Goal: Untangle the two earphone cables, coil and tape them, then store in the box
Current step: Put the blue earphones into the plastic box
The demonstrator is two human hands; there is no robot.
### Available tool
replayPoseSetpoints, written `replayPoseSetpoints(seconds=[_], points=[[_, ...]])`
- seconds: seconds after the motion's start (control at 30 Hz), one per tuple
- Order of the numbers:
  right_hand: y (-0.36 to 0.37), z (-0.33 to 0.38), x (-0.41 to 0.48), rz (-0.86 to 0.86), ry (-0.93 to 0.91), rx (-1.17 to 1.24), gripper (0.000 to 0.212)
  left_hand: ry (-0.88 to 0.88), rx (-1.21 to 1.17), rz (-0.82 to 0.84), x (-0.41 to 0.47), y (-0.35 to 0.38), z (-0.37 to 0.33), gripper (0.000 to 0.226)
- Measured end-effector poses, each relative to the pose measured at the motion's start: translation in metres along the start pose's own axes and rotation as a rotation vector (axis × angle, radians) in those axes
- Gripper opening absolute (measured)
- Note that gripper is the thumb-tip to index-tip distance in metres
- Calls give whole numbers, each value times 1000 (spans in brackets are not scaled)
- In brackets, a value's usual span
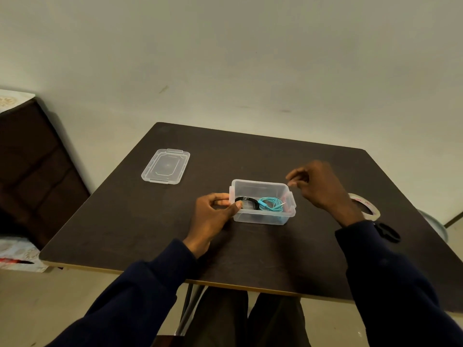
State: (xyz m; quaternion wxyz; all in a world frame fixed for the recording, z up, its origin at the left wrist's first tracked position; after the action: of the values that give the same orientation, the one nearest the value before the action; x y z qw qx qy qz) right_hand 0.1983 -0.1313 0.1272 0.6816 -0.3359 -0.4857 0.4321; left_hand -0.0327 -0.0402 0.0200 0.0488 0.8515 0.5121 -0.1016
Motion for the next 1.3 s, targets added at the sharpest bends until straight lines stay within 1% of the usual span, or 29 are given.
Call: replayPoseSetpoints(seconds=[0.13, 0.3, 0.4, 0.6, 0.73, 0.83, 0.87, 0.9, 0.97, 1.03, 1.07, 1.1, 1.17, 1.3], points=[[9, -11, -32, -156, 123, 90, 14, 19, -60, 9, -3, -1, 7, 30], [33, -21, -80, -378, 358, 377, 30, 42, -59, 10, -3, -4, 12, 38], [47, -24, -93, -418, 458, 518, 31, 55, -60, 18, -2, -1, 10, 37], [49, -30, -95, -463, 458, 554, 29, 45, -58, 56, 8, 7, 5, 41], [44, -34, -90, -491, 451, 520, 29, 35, -49, 89, 14, 12, -2, 35], [41, -36, -88, -480, 448, 486, 29, -32, -15, 140, 19, 9, -5, 20], [40, -37, -87, -472, 445, 468, 28, -45, 8, 120, 24, 0, -8, 16], [38, -38, -85, -459, 441, 446, 28, -27, 41, 67, 29, -13, -13, 15], [35, -38, -81, -417, 430, 411, 27, 115, 193, -120, 41, -51, -30, 21], [35, -39, -77, -364, 424, 391, 26, 268, 420, -320, 49, -90, -47, 28], [35, -39, -75, -348, 423, 380, 26, 304, 536, -393, 52, -107, -52, 32], [34, -39, -75, -342, 421, 368, 26, 307, 652, -429, 58, -122, -51, 34], [30, -39, -74, -356, 410, 337, 27, 279, 804, -417, 69, -145, -45, 33], [28, -32, -72, -369, 357, 278, 28, 238, 773, -397, 77, -163, -33, 17]])
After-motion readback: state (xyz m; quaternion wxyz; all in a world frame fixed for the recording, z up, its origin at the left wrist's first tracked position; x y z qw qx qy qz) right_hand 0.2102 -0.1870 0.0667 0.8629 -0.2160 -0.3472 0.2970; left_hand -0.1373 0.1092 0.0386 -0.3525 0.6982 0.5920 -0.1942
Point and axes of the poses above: each hand's wrist, its own x-axis towards the middle knuckle, its own y-axis out of the palm, z = x × y, the point moved 8 cm from there along x, towards the middle knuckle, and after that the axes turned 11 degrees about -y, right-handed, at the moved point
